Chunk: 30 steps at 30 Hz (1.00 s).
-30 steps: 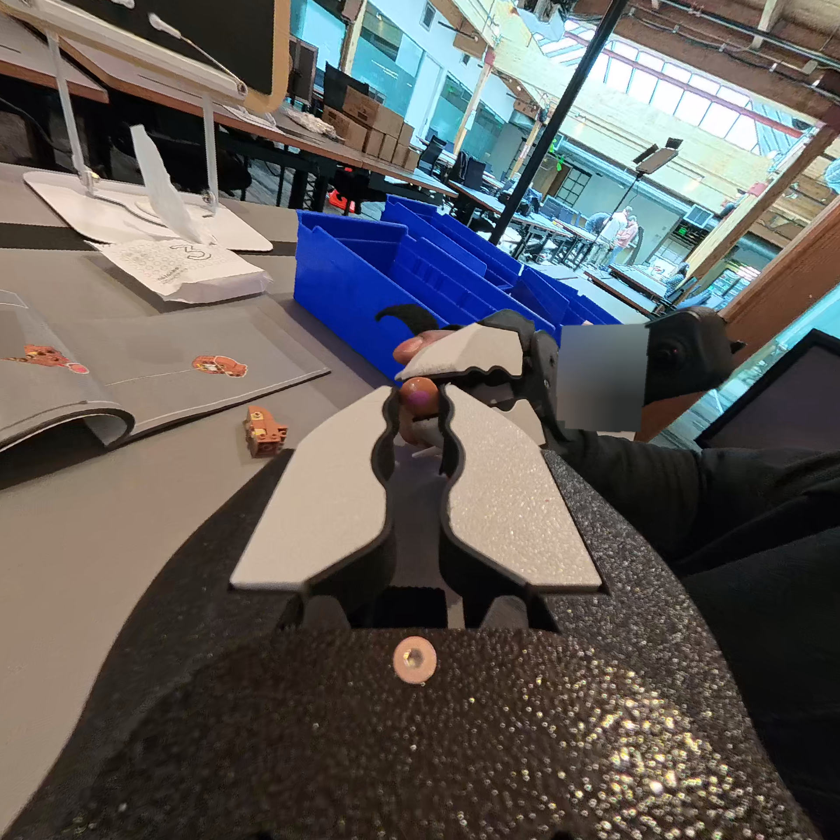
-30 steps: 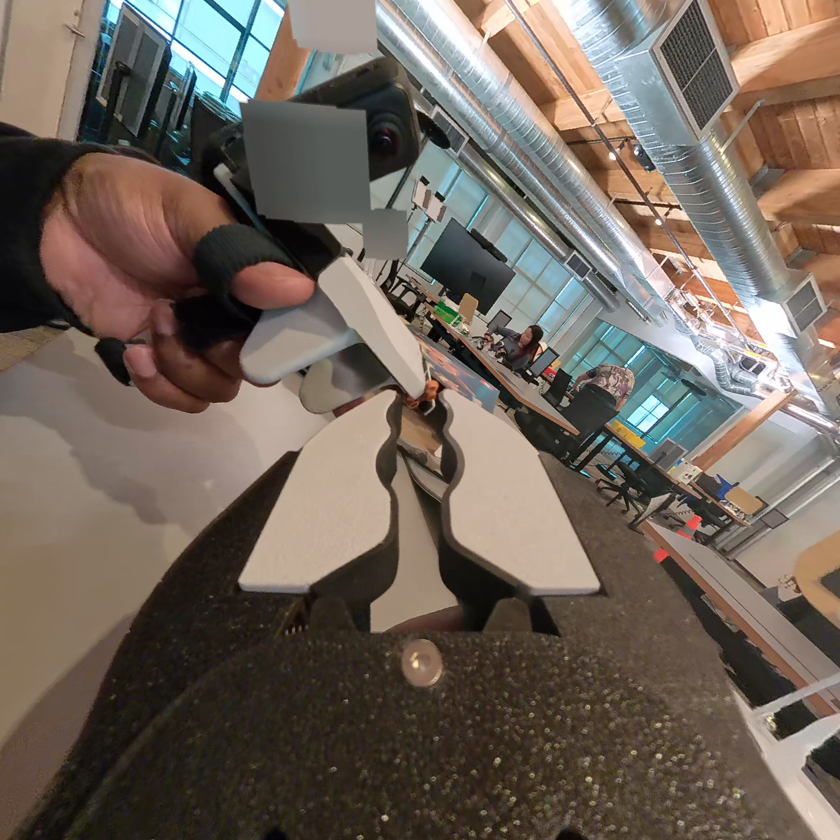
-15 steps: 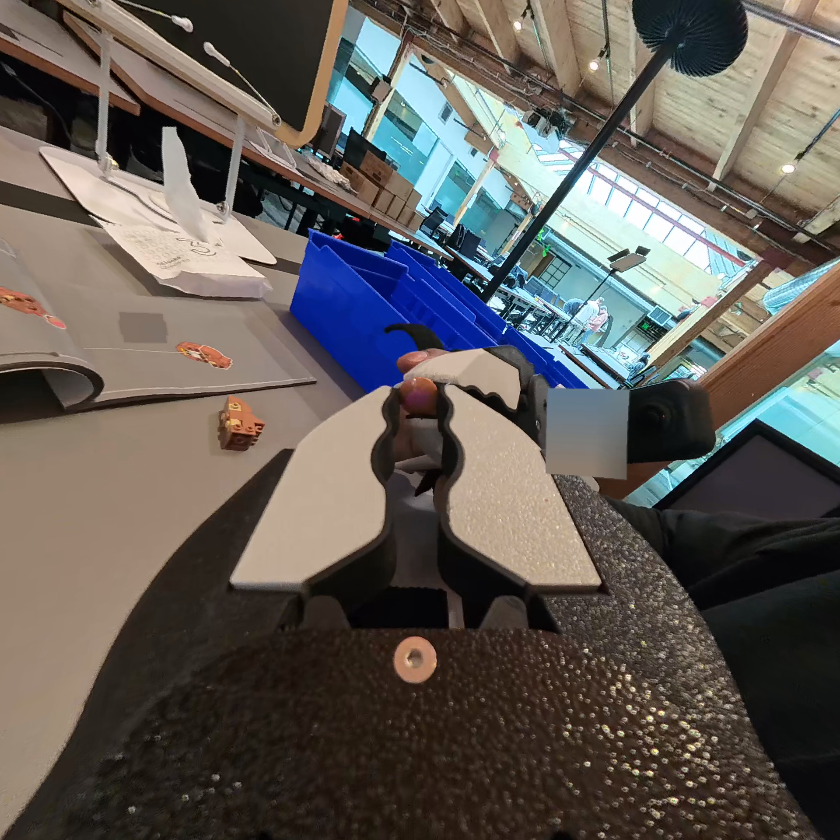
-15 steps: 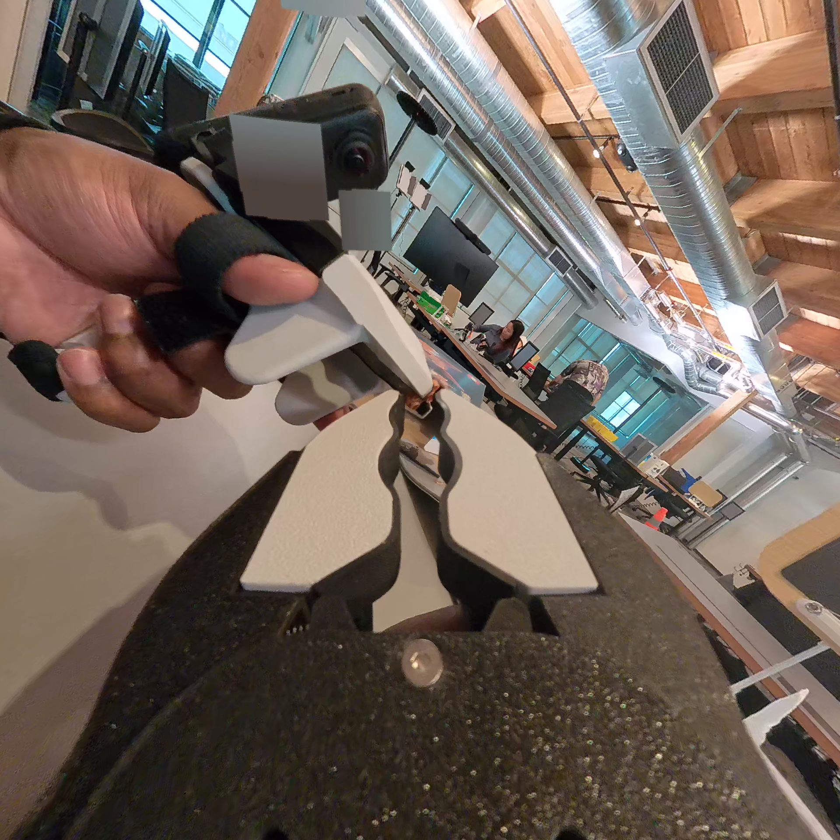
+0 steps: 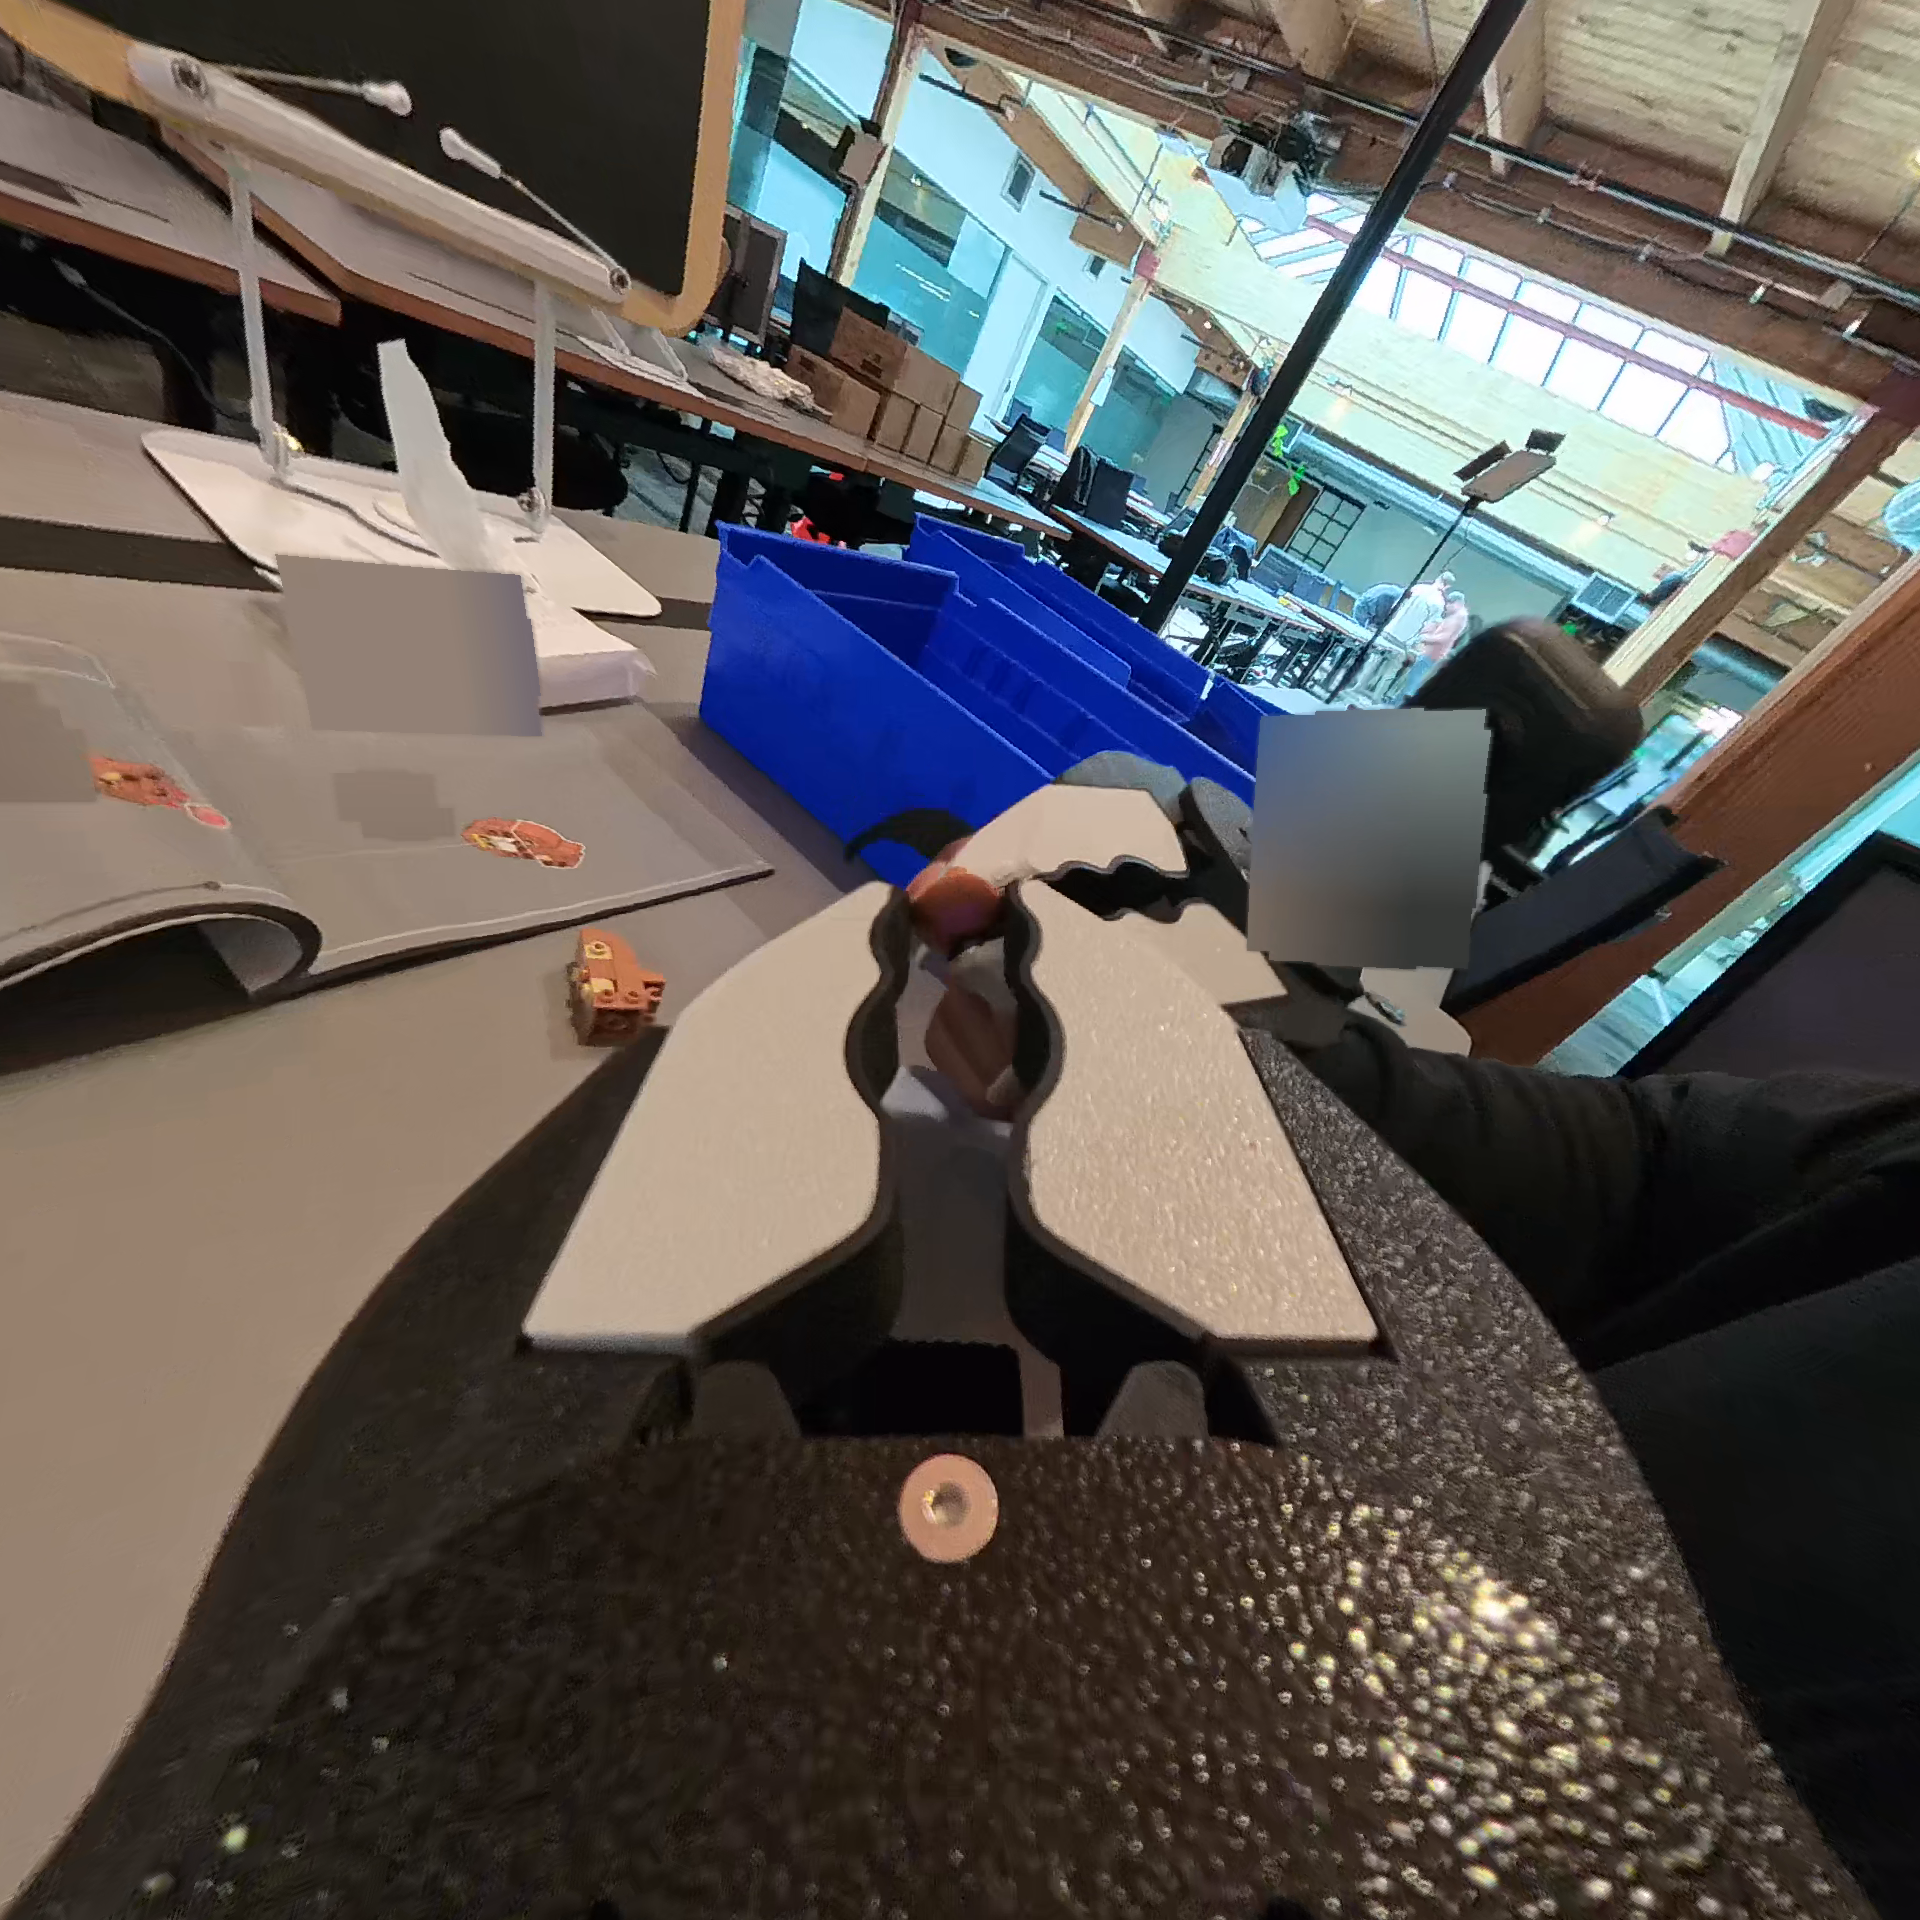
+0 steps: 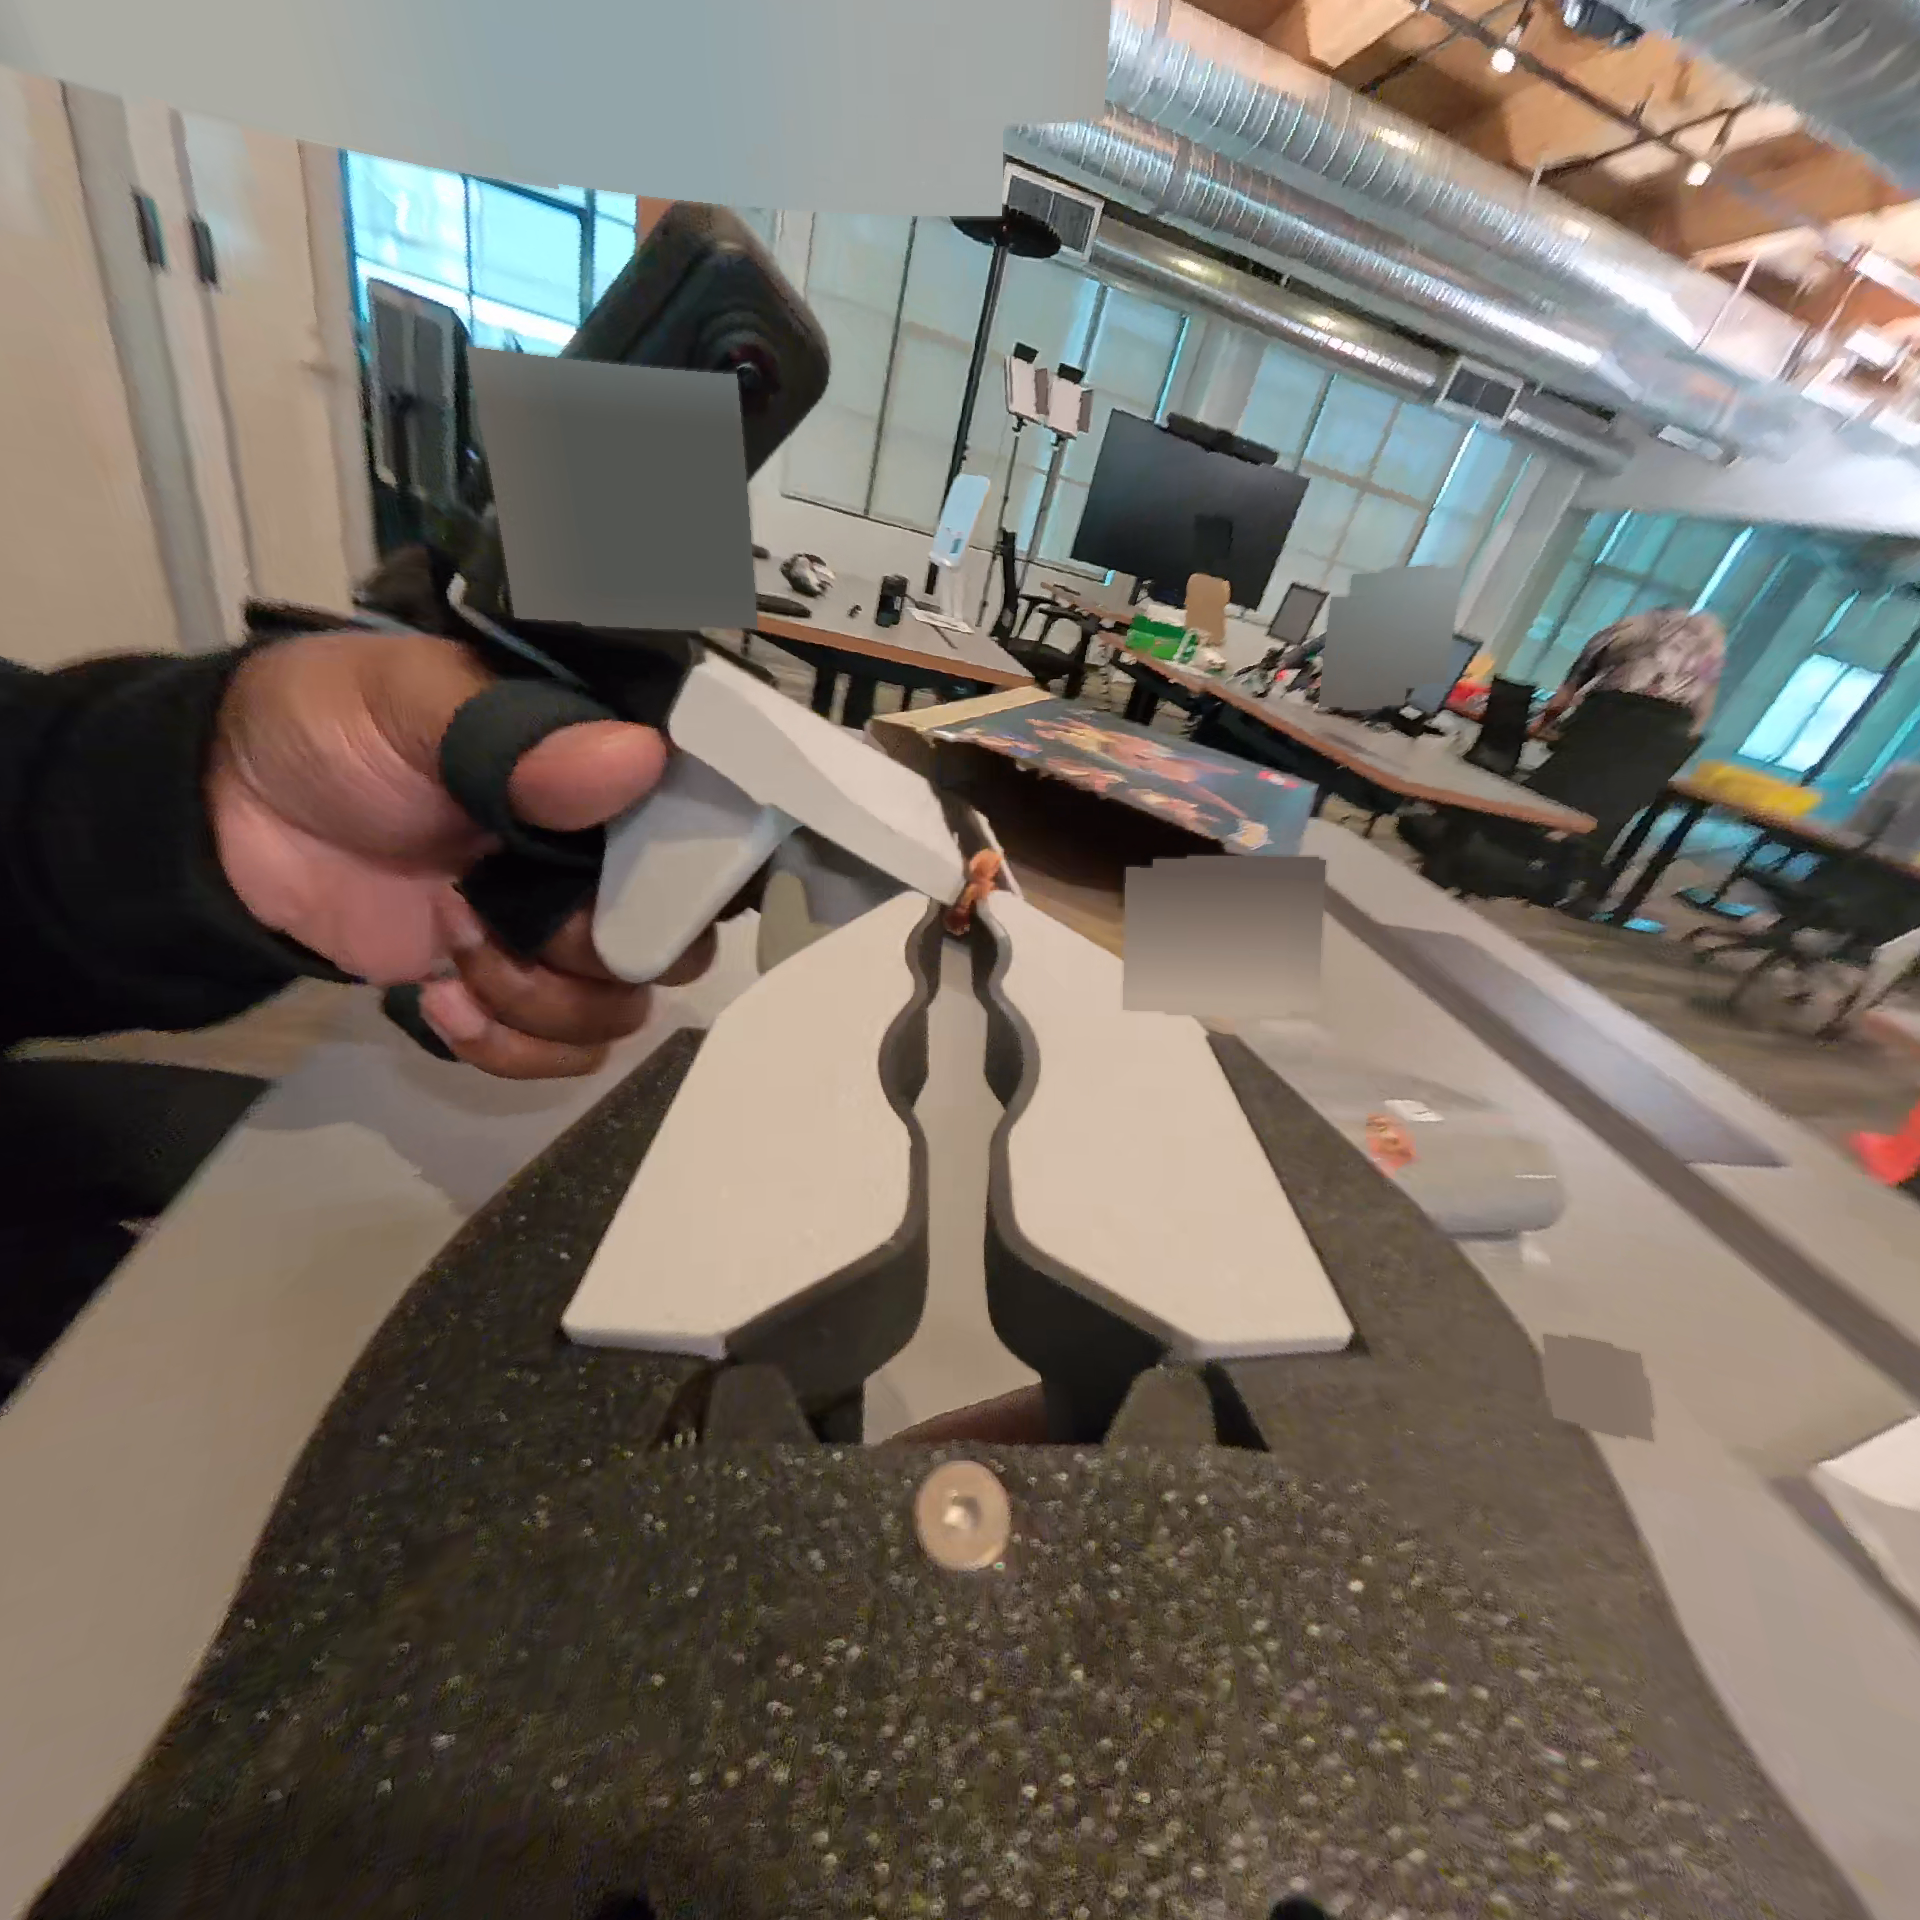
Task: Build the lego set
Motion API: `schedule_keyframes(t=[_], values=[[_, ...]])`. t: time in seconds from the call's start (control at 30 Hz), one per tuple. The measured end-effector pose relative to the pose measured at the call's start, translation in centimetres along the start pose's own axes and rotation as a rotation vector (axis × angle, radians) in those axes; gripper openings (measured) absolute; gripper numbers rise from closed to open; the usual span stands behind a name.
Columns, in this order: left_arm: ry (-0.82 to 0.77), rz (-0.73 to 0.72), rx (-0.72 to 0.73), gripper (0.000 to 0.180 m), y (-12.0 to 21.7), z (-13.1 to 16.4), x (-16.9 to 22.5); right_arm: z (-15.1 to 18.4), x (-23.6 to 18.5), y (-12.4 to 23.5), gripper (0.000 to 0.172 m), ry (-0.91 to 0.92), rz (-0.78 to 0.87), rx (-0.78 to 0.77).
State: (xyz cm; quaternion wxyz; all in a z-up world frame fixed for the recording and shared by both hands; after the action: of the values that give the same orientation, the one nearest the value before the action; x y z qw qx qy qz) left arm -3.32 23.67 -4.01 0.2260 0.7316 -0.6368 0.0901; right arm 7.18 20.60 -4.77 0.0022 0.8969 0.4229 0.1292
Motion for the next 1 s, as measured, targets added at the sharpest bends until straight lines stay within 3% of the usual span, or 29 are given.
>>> schedule_keyframes(t=[0.23,0.4,0.6,1.0], values=[[-0.327,-0.055,0.010,0.019,0.7,-0.7,0.3,-0.2,0.9,0.5,0.004,-0.236,-0.057,0.073],[-0.499,-0.124,0.012,0.021,1.0,-1.2,-0.1,-0.4,1.0,1.0,0.004,-0.286,-0.066,0.143],[-0.536,-0.085,0.011,0.014,0.9,-1.5,0.4,-0.3,0.4,1.1,0.004,-0.223,-0.058,0.158],[-0.375,0.170,-0.078,0.005,0.5,-1.6,-0.5,-0.1,0.1,0.9,0.004,-0.249,-0.096,0.153]])
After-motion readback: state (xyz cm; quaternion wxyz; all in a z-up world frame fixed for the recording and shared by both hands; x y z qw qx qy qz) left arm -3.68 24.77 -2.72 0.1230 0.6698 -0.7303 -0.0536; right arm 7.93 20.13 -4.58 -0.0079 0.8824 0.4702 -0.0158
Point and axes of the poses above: each gripper's, where its closed fingertips meet, y back along the fingers, z out of its underside, x = y × z across the jaws, the point moved 7 cm from there along y, back along the fingers, and after that the axes turned 11 degrees about -x, right-handed, at the moved point
